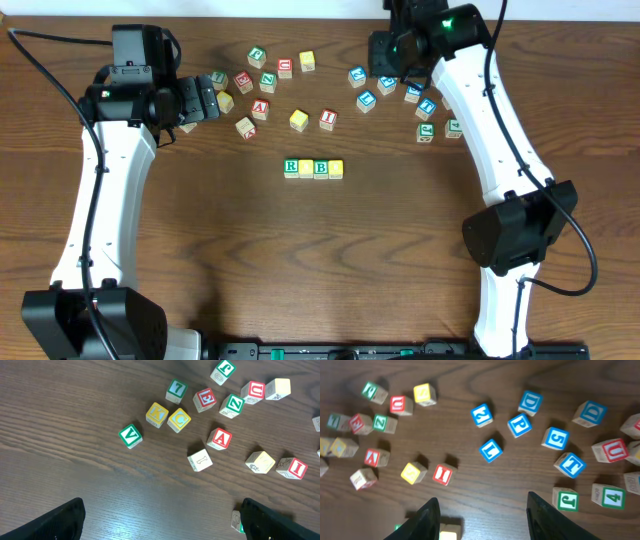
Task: Spell out ROBOT
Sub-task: 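Lower the right gripper onto the blue T block and close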
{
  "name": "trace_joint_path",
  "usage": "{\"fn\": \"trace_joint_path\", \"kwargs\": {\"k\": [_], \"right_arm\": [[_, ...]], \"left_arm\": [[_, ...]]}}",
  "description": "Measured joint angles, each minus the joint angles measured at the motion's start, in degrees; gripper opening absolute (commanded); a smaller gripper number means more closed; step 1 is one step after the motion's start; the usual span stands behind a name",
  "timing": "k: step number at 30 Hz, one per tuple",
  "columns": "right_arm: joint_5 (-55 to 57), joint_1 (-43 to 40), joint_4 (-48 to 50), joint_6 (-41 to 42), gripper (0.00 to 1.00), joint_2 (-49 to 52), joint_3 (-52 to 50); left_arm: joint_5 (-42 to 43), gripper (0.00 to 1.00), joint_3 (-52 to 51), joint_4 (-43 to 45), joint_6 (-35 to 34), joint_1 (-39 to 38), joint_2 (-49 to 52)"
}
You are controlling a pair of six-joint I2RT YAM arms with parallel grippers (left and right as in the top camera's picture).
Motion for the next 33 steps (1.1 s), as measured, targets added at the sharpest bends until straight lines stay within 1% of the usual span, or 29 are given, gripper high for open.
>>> {"fn": "trace_joint_path", "kwargs": {"k": [4, 9, 17, 21, 26, 33], "right_arm": [[1.0, 0.0, 0.5, 1.9, 0.50, 0.0, 0.0], [3.7, -0.8, -2.4, 6.0, 0.49, 0.0, 0.0], [5.4, -5.6, -4.7, 11.4, 0.50, 0.0, -0.5], [5.6, -7.3, -4.4, 13.3, 0.49, 0.0, -2.9], [5.5, -7.6, -0.6, 14.4, 0.49, 0.0, -9.4], [6.0, -7.6, 6.3, 15.1, 0.56, 0.0, -16.6]], "left_arm": [[0.0, 0.97, 0.0, 0.0, 0.0, 0.0, 0.0], [0.0, 0.97, 0.0, 0.0, 0.0, 0.0, 0.0], [0.0, 0.97, 0.0, 0.0, 0.0, 0.0, 0.0], [0.0, 0.97, 0.0, 0.0, 0.0, 0.0, 0.0], [0.0, 0.98, 0.0, 0.0, 0.0, 0.0, 0.0], [0.0, 0.97, 0.0, 0.0, 0.0, 0.0, 0.0]]}}
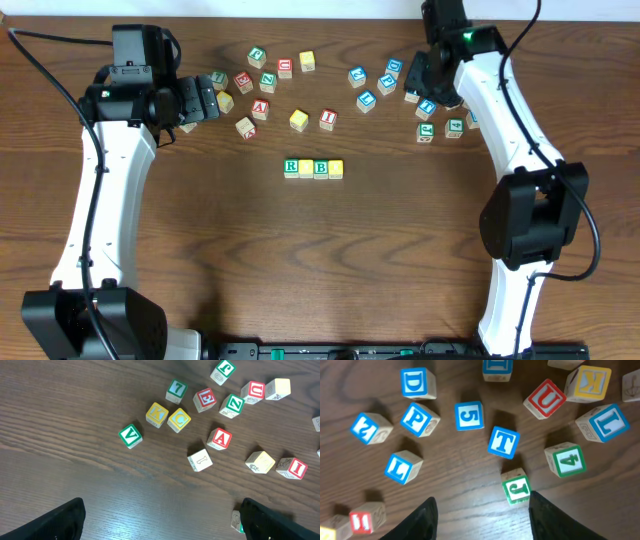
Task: Spell out ROBOT
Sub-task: 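Lower the right gripper onto the blue T block and close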
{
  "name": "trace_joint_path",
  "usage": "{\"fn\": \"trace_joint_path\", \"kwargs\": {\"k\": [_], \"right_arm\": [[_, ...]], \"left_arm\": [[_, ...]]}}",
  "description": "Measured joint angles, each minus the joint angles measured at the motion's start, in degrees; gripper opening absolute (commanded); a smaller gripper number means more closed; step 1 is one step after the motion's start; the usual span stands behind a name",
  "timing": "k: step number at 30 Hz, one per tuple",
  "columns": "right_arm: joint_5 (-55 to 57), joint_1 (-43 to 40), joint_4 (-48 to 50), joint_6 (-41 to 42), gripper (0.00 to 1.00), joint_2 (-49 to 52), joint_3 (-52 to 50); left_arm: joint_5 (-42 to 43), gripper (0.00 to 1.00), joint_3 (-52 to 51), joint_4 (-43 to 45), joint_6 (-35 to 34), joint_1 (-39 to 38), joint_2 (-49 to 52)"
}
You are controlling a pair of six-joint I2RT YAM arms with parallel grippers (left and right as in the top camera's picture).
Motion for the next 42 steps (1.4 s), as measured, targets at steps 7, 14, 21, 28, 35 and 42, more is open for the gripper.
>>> {"fn": "trace_joint_path", "kwargs": {"k": [7, 14, 21, 28, 35, 42], "right_arm": [[0.5, -1.5, 4.3, 0.6, 0.59, 0.1, -3.0], [-0.3, -3.4, 6.4, 0.6, 0.58, 2.2, -3.0], [-1.2, -3.5, 8.4, 0.6, 0.55, 6.7, -3.0], [-1.3, -3.5, 8.9, 0.6, 0.52, 8.4, -3.0], [-1.4, -3.5, 8.9, 0.7, 0.48, 9.6, -3.0], [-1.4, -3.5, 8.6, 0.6, 0.43, 11.1, -3.1]], "left_arm": [[0.0, 0.97, 0.0, 0.0, 0.0, 0.0, 0.0], [0.0, 0.97, 0.0, 0.0, 0.0, 0.0, 0.0], [0.0, 0.97, 0.0, 0.0, 0.0, 0.0, 0.0], [0.0, 0.97, 0.0, 0.0, 0.0, 0.0, 0.0], [0.0, 0.97, 0.0, 0.0, 0.0, 0.0, 0.0], [0.0, 0.97, 0.0, 0.0, 0.0, 0.0, 0.0]]}}
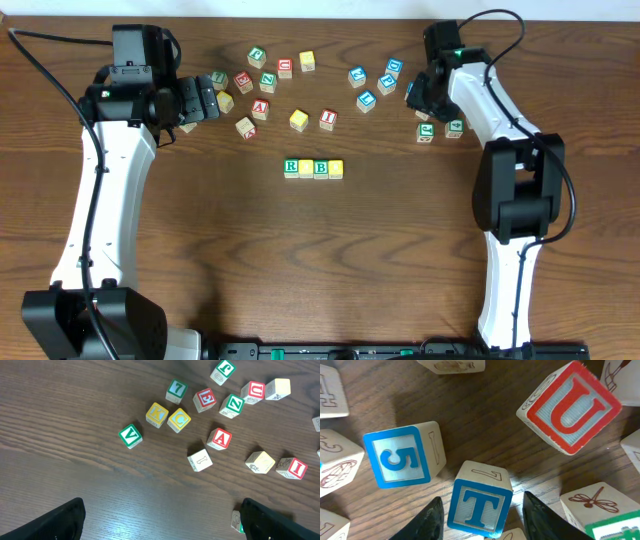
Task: Spell out ROBOT
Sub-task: 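Lower the right gripper onto the blue T block and close, then carry the blue T block right of the yellow O and lower it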
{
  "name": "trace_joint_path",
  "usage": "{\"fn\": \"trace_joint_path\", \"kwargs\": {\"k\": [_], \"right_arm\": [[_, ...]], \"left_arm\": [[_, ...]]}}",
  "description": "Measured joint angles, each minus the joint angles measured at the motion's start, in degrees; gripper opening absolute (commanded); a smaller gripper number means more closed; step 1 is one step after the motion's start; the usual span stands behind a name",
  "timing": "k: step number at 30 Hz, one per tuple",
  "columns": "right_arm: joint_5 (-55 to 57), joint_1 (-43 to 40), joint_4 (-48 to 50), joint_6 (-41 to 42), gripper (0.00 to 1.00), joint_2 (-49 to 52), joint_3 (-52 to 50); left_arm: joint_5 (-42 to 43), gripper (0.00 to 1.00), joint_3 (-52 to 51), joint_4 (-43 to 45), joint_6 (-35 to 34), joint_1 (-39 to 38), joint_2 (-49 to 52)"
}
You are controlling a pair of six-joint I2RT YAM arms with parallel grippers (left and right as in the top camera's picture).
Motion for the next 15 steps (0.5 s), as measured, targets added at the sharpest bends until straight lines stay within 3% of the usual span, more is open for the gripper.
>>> {"fn": "trace_joint_path", "kwargs": {"k": [15], "right_arm": [[0.8, 0.0, 0.7, -0.3, 0.35, 0.0, -0.6]], "left_arm": [[0.0, 0.97, 0.0, 0.0, 0.0, 0.0, 0.0]]}}
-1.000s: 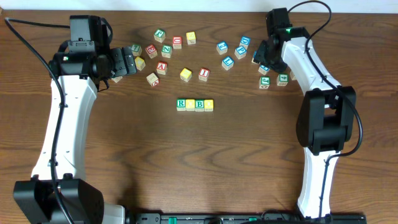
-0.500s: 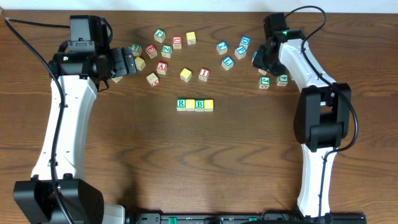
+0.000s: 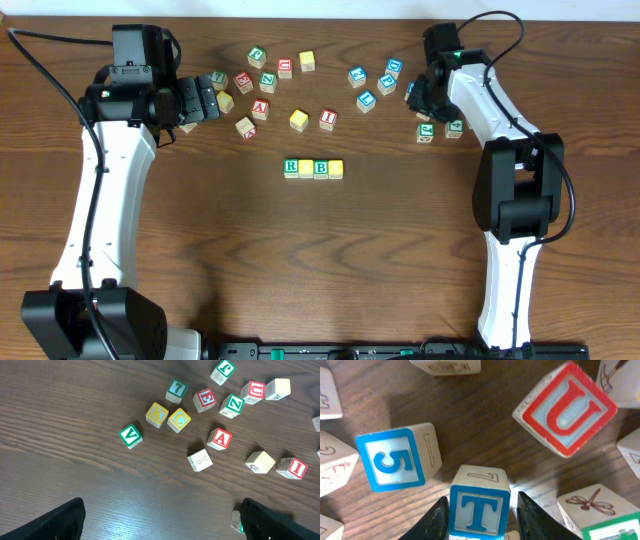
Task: Spell out ROBOT
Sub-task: 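Carry the blue T block right of the yellow O and lower it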
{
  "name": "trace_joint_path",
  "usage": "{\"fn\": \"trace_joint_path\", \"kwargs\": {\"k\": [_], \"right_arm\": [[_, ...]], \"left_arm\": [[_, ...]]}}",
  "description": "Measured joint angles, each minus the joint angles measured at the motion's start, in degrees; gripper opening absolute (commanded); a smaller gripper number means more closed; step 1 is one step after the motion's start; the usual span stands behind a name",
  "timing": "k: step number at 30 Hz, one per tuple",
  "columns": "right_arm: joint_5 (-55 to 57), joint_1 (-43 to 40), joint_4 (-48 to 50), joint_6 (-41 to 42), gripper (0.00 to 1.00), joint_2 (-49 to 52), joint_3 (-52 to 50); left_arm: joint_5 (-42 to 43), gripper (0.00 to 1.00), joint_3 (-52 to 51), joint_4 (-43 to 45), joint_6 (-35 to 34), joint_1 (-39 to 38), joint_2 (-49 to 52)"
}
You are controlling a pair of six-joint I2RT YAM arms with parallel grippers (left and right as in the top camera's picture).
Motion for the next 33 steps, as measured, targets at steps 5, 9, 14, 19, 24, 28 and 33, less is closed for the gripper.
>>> {"fn": "trace_joint_path", "kwargs": {"k": [5, 9, 14, 19, 24, 28, 33], "right_arm": [[0.1, 0.1, 1.0, -2.2, 0.30, 0.0, 0.0], [0.2, 0.3, 1.7, -4.6, 0.27, 0.0, 0.0], [0.2, 1.0, 1.8, -6.4, 0.26, 0.0, 0.0], [0.1, 2.7, 1.8, -7.5, 0.26, 0.0, 0.0], [-0.9, 5.4, 1.9, -8.2, 0.26, 0.0, 0.0], [-2.0, 8.1, 1.4, -8.7, 0.27, 0.0, 0.0], [-2.6, 11.4, -2.0, -9.0, 0.27, 0.0, 0.0]], "left_arm": [[0.0, 0.97, 0.0, 0.0, 0.0, 0.0, 0.0], [0.0, 0.97, 0.0, 0.0, 0.0, 0.0, 0.0], [0.0, 0.97, 0.0, 0.0, 0.0, 0.0, 0.0], [0.0, 0.97, 0.0, 0.0, 0.0, 0.0, 0.0], [0.0, 0.97, 0.0, 0.0, 0.0, 0.0, 0.0], [0.0, 0.97, 0.0, 0.0, 0.0, 0.0, 0.0], [0.0, 0.97, 0.0, 0.0, 0.0, 0.0, 0.0]]}}
